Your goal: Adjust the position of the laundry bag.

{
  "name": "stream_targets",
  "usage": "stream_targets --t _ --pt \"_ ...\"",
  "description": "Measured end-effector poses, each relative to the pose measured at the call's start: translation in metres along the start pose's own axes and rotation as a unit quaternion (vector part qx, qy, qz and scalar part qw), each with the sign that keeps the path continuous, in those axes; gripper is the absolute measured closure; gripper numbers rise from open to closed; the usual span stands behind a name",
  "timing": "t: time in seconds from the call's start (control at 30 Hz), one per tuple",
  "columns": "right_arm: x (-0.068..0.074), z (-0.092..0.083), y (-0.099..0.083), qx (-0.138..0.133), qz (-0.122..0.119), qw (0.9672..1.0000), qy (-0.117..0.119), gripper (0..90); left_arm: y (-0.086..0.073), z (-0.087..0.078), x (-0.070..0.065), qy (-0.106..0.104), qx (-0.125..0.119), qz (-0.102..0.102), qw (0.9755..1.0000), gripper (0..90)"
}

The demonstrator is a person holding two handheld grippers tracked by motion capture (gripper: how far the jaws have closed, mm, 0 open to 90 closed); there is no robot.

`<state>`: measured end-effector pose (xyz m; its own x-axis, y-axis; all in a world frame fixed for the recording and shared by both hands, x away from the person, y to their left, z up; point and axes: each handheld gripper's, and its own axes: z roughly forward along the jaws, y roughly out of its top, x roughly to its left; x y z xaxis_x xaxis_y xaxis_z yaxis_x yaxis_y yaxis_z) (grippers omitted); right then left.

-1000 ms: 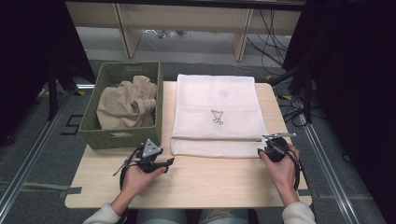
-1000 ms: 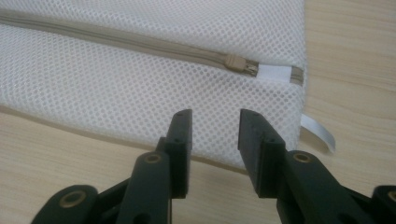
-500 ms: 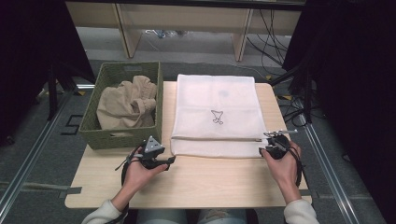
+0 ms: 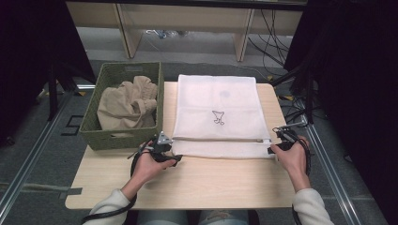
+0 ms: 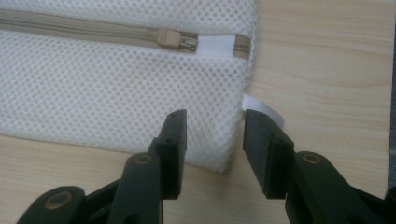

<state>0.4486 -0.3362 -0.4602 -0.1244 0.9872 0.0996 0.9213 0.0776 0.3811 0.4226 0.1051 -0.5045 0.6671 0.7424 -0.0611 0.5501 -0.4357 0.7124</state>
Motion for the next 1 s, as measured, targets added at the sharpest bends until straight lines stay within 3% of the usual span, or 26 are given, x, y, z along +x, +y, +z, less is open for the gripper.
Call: stream_targets --t 0.2,0.23,0.3,0.33,0.37,0.4,0.5,0.53,0.57,0.6,0.63,0.7,0.73,0.77,0.8,0.83,0.9,1.0 --pt "0.0 0.007 0.005 0.011 0.009 0.9999 0.007 57.7 0.004 0.009 -0.001 0.008 0.012 0.005 0.9999 37.3" --pt "-0.001 0.008 0.006 0.014 0.001 0.9999 0.01 57.4 0.005 0.01 -0.001 0.011 0.014 0.005 0.9998 38.3" --pt "0.004 0.01 0.008 0.026 0.021 0.9994 0.005 56.9 0.006 0.012 0.0 0.01 0.016 -0.001 0.9998 39.2" --pt "0.002 0.013 0.009 0.024 0.003 0.9997 0.006 56.6 0.006 0.011 -0.001 0.013 0.017 -0.003 0.9998 39.6" --pt "0.007 0.013 0.009 0.028 0.03 0.9991 -0.004 56.7 0.006 0.011 0.0 0.015 0.016 -0.002 0.9997 39.9" --pt "0.003 0.016 0.011 0.031 0.003 0.9995 0.006 56.7 0.006 0.012 0.0 0.014 0.016 -0.007 0.9998 40.1" --pt "0.005 0.019 0.012 0.04 0.001 0.9992 -0.003 56.7 0.006 0.014 0.002 0.016 0.022 -0.008 0.9996 40.8" --pt "0.008 0.019 0.012 0.042 0.017 0.999 -0.006 56.7 0.007 0.014 0.003 0.013 0.023 -0.01 0.9996 41.3" --pt "0.001 0.022 0.013 0.035 -0.023 0.9991 0.001 56.7 0.007 0.014 0.003 0.013 0.023 -0.01 0.9996 42.3" --pt "0.003 0.022 0.013 0.031 -0.025 0.9992 -0.006 56.9 0.008 0.013 0.005 0.007 0.03 0.002 0.9995 43.2" --pt "0.005 0.021 0.014 0.047 -0.006 0.9989 -0.004 56.9 0.008 0.014 0.005 0.007 0.028 0.0 0.9996 44.1" --pt "0.008 0.021 0.014 0.046 -0.006 0.9988 -0.013 57.0 0.01 0.013 0.007 0.002 0.034 -0.002 0.9994 46.0" --pt "0.011 0.02 0.014 0.053 0.003 0.9983 -0.025 57.3 0.01 0.013 0.008 0.005 0.036 0.006 0.9993 48.1" --pt "0.009 0.022 0.014 0.047 -0.017 0.9986 -0.02 57.8 0.011 0.014 0.007 0.008 0.036 0.004 0.9993 50.5" --pt "0.011 0.022 0.014 0.046 -0.021 0.9984 -0.027 58.3 0.012 0.013 0.008 0.014 0.04 0.015 0.999 53.4" --pt "0.011 0.022 0.014 0.048 -0.032 0.9978 -0.031 59.7 0.012 0.015 0.006 0.012 0.034 0.006 0.9993 55.9" --pt "0.015 0.022 0.015 0.053 -0.03 0.9976 -0.032 64.8 0.014 0.014 0.007 0.009 0.041 0.02 0.9989 63.6" --pt "0.019 0.023 0.016 0.055 -0.037 0.9972 -0.034 71.1 0.016 0.015 0.007 0.007 0.046 0.019 0.9987 73.0"
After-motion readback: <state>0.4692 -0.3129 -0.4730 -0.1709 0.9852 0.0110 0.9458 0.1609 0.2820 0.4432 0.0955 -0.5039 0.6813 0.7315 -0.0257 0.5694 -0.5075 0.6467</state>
